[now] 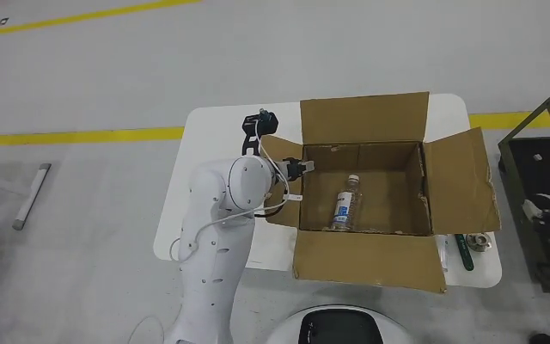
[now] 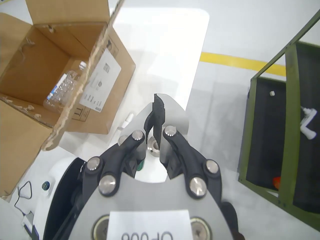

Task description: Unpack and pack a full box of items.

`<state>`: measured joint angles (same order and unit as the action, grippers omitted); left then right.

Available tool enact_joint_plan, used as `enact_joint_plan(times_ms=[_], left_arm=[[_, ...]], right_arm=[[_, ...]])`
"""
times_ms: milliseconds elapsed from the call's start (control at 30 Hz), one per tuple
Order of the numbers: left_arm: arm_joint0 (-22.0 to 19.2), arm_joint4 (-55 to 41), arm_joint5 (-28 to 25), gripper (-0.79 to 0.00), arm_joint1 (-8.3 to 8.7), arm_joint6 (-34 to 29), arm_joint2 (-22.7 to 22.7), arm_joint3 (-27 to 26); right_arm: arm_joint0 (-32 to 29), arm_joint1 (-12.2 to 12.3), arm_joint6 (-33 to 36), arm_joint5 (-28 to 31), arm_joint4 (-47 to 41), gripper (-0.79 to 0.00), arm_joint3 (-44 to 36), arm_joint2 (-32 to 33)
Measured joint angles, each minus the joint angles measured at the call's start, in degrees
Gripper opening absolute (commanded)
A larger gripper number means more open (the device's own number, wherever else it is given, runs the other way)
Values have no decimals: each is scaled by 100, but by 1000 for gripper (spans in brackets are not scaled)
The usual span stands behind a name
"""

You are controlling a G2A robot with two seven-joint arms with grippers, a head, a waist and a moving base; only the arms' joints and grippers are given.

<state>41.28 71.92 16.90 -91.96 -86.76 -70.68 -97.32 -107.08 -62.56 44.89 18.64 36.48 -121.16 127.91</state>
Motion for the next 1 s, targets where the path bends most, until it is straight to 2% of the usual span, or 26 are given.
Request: enact_joint_plan(times_ms=[200, 300, 400, 600, 1000], left_arm=[[0, 0, 0, 0, 0, 0, 0, 0], [0, 0, 0, 0, 0, 0, 0, 0], [0, 0, 0, 0, 0, 0, 0, 0], [0, 0, 0, 0, 0, 0, 0, 0], [0, 0, 0, 0, 0, 0, 0, 0]], right_arm=[[-30, 13, 1103, -1331, 72, -785, -164, -298], [80, 42, 1561, -1739, 151, -785, -129, -476], [181, 83, 1849, -1780, 438, -785, -132, -644], [311, 122, 1907, -1848, 992, -785, -98, -1043], [310, 126, 1883, -1922, 1020, -785, -6, -1117]])
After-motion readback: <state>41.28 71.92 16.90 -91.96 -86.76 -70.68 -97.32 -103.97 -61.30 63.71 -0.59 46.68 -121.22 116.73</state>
